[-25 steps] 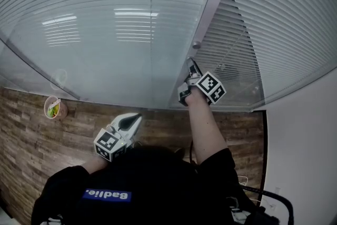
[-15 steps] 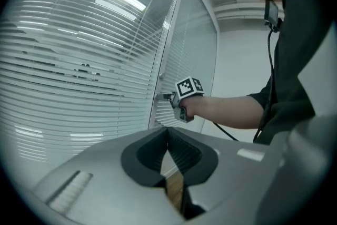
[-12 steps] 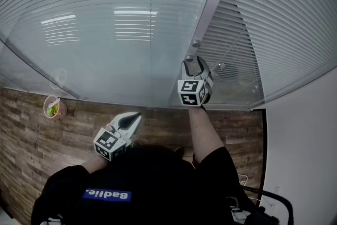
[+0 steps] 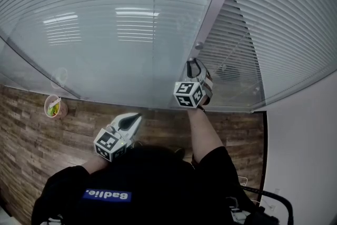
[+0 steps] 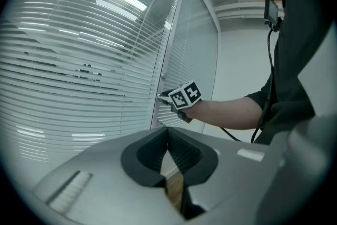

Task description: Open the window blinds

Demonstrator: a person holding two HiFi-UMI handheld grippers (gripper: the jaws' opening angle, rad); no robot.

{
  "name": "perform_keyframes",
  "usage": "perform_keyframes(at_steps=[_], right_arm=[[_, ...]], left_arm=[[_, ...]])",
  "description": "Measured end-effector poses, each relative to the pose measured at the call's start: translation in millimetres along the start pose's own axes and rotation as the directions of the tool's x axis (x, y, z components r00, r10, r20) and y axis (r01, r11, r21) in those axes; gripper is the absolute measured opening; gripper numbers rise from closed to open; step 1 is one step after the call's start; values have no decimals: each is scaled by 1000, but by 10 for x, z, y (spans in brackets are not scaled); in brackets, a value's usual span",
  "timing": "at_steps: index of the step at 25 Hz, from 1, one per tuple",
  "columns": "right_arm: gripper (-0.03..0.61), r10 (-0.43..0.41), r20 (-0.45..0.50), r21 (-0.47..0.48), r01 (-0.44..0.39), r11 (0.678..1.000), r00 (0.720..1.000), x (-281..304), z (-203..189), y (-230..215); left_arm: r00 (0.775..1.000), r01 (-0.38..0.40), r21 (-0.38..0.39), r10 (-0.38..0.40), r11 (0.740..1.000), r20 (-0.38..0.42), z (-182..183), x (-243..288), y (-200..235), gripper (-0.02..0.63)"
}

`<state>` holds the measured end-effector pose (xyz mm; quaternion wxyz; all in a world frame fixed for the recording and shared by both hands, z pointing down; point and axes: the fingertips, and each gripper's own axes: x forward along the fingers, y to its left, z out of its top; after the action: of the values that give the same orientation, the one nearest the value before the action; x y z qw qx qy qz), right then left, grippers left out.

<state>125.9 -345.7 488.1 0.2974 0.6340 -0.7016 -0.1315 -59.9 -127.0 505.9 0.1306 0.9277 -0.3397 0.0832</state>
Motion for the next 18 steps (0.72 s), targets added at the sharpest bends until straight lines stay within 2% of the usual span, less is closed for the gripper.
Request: perform_keyframes(at_steps=[1,2,4,6,11,16,18], right_arm=[[123,26,12,112,-27,993,1000,-4,0,-19],[123,52,31,229,-58,972,998,-3,-3,-42],[123,94,73,436,-117,892,993,11,-19,-96],[123,125,104,573,-162,804,987,21,-43,-128],[123,172,151,755,-226,616,974,40,-84,-156],[123,204,197,884,-264,387,959,46,-127,-186],[123,212,217,911,-276,308,953,46,-137,-193]], left_arm=[[1000,0,-1,0,1000,1,1,-1,1,-2],[1000,-1,-2,1,1000,1,1,0,4,-2],[1000,0,-4,0,1000,0,-1,9,11,-1],[1000,4,-5,-4,1000,-1,-4,23,9,0],[1000,14,-11,-14,1000,-3,-8,50,-12,-2],[1000,18,-18,-18,1000,-3,-11,53,-20,0],[1000,20,-18,-20,1000,-3,-9,51,-29,-2]])
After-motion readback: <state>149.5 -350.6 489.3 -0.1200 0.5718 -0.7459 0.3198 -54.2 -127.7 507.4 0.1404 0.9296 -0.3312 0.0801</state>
